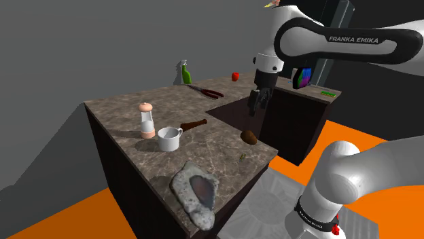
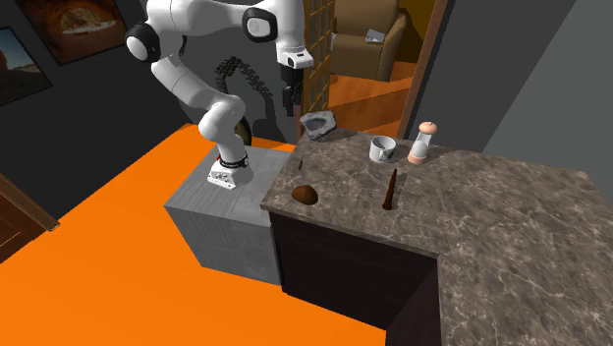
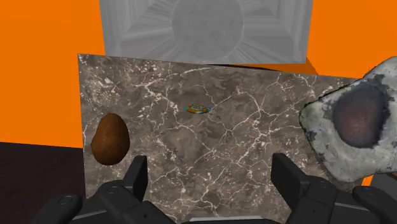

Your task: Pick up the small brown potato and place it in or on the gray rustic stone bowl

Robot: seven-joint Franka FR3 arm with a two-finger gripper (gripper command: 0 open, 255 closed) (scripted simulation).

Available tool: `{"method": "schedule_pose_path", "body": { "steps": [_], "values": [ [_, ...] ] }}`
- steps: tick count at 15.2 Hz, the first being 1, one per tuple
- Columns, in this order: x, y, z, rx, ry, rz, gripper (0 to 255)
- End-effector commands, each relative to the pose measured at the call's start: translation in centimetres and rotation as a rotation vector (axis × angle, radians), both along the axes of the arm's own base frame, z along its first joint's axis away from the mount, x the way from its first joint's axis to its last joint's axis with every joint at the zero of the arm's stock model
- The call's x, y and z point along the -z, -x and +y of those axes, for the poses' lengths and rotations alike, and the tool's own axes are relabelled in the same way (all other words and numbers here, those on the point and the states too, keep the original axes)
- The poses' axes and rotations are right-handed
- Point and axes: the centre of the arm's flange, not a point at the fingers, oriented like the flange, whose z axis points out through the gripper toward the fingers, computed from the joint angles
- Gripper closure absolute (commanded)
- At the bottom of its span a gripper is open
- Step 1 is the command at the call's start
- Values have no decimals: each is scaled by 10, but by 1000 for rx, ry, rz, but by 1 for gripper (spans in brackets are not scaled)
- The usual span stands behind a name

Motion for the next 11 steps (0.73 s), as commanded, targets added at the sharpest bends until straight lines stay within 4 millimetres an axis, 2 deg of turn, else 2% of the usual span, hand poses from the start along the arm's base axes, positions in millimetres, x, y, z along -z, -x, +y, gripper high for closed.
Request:
{"method": "schedule_pose_path", "body": {
  "steps": [1, 11],
  "values": [
    [0, 0, 0, 0, 0, 0, 0],
    [99, -60, -57, 49, 91, 42, 0]
  ]
}}
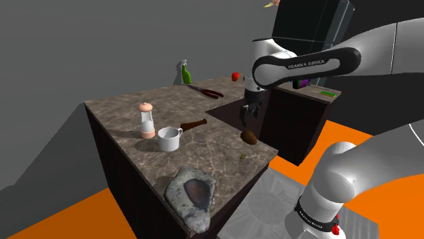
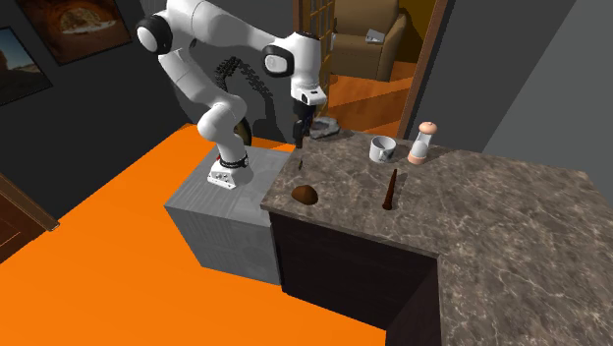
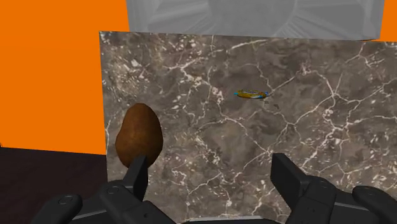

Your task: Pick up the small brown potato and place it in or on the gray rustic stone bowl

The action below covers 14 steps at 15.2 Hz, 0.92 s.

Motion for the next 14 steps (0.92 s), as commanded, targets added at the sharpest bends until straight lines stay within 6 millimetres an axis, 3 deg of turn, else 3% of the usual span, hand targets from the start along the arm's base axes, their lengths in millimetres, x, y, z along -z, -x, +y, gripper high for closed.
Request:
{"method": "schedule_pose_path", "body": {
  "steps": [1, 11, 14],
  "values": [
    [21, -11, -13, 9, 19, 7, 0],
    [117, -63, -83, 58, 110, 49, 0],
    [129, -63, -87, 59, 113, 50, 0]
  ]
}}
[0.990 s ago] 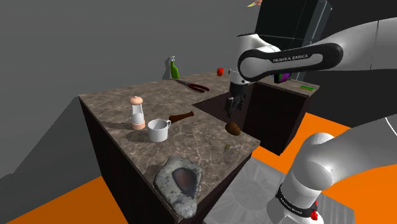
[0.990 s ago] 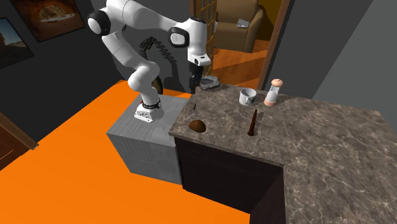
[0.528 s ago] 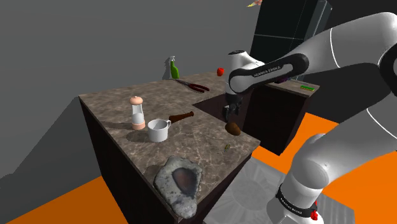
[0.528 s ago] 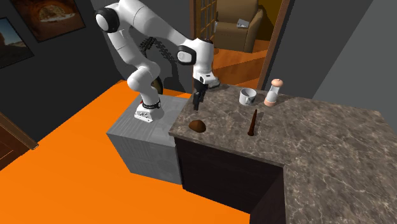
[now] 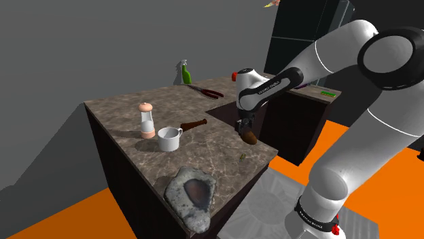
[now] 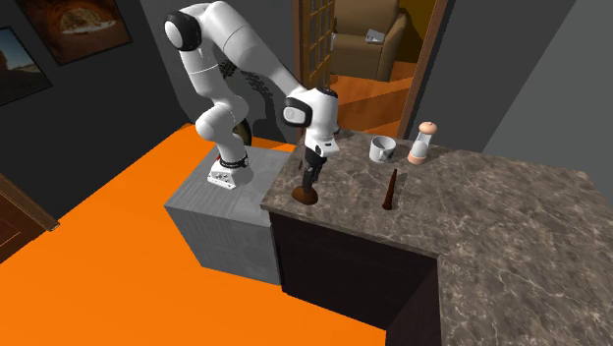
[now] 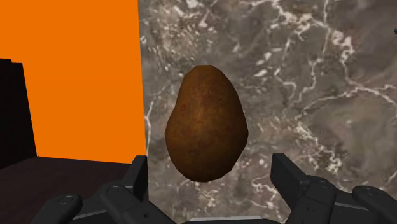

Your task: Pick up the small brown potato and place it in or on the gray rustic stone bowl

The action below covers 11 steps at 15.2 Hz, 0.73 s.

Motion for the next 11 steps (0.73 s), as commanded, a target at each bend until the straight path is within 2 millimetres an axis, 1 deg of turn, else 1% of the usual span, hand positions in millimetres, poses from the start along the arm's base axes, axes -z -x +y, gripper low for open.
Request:
{"method": "schedule_pose_path", "body": {
  "steps": [1, 4, 5, 11],
  "values": [
    [11, 1, -3, 0, 2, 0, 0],
    [26, 2, -6, 0, 2, 0, 0],
    [34, 3, -8, 0, 2, 0, 0],
    [34, 3, -8, 0, 2, 0, 0]
  ]
}}
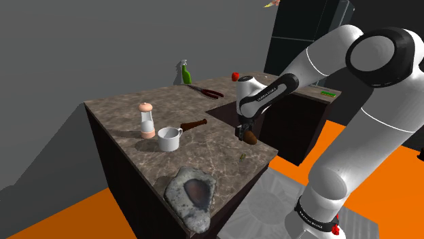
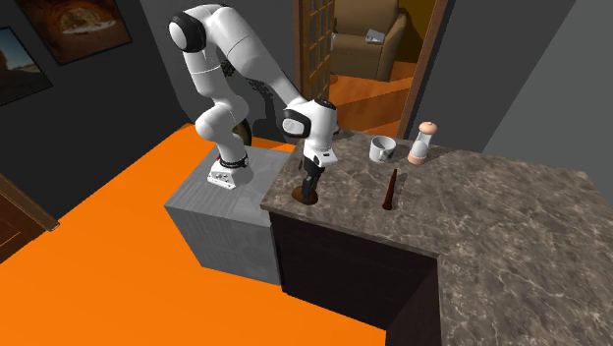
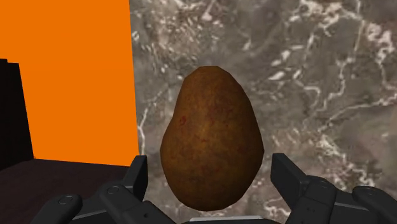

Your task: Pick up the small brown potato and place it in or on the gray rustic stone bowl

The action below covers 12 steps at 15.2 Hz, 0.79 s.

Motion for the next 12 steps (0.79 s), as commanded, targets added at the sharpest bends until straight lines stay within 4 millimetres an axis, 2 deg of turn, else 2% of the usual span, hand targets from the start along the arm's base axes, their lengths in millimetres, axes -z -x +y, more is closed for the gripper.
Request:
{"method": "schedule_pose_path", "body": {
  "steps": [1, 2, 3, 12],
  "values": [
    [0, 0, 0, 0, 0, 0, 0],
    [0, 0, 0, 0, 0, 0, 0],
    [0, 0, 0, 0, 0, 0, 255],
    [0, 0, 0, 0, 0, 0, 255]
  ]
}}
